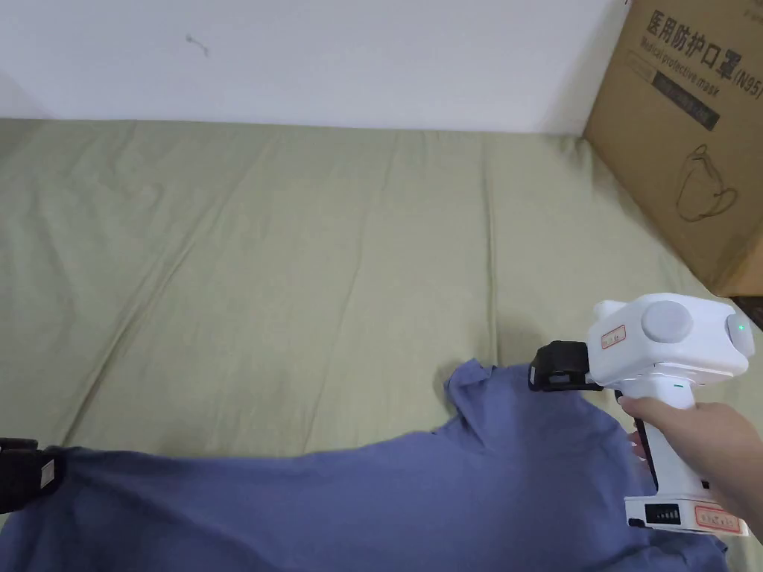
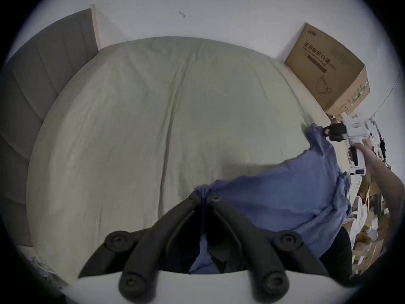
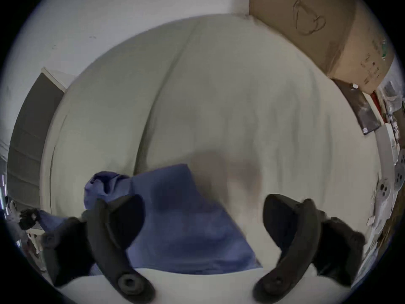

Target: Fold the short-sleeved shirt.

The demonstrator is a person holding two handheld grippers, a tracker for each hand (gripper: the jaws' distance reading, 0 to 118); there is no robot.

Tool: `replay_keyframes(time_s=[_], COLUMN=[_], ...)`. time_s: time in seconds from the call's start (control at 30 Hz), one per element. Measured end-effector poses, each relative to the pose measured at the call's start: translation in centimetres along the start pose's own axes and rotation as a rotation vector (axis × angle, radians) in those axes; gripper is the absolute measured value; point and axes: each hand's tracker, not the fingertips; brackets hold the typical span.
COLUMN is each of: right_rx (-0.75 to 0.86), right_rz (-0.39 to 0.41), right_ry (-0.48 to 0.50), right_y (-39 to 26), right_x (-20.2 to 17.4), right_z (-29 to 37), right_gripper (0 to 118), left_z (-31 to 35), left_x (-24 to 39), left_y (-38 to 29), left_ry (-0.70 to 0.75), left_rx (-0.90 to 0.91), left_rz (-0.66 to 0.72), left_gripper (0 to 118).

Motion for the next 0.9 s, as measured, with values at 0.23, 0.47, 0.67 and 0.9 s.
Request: replay_keyframes(time_s=[0.23,0.47,0.67,0.9], right_rx=[0.046,0.27,0.359,0.224], right_rz=[0.081,0.037,-0.079,-0.189], right_ry=[0.068,0.166,0.22,0.207], right_y=[-1.6,-6.2,-15.5,-27.1], right_x=[-0.7,2.2,6.8,9.5], right_z=[3.3,15.5,23.7,22.1], right_gripper=[0,0,0,0], left_z=[1.5,4.7,7.7,7.8], left_x=[0.3,0.8,0.0,-0.4], left_y=[0.2,-0.5,-3.3,-10.1], left_ry=[-0.001,-0.021,-0.057,-0.085], left_rx=[0.023,0.083,0.116,0.011], left_rz=[0.005,0.02,0.031,0.032], left_gripper=[2,2,2,2])
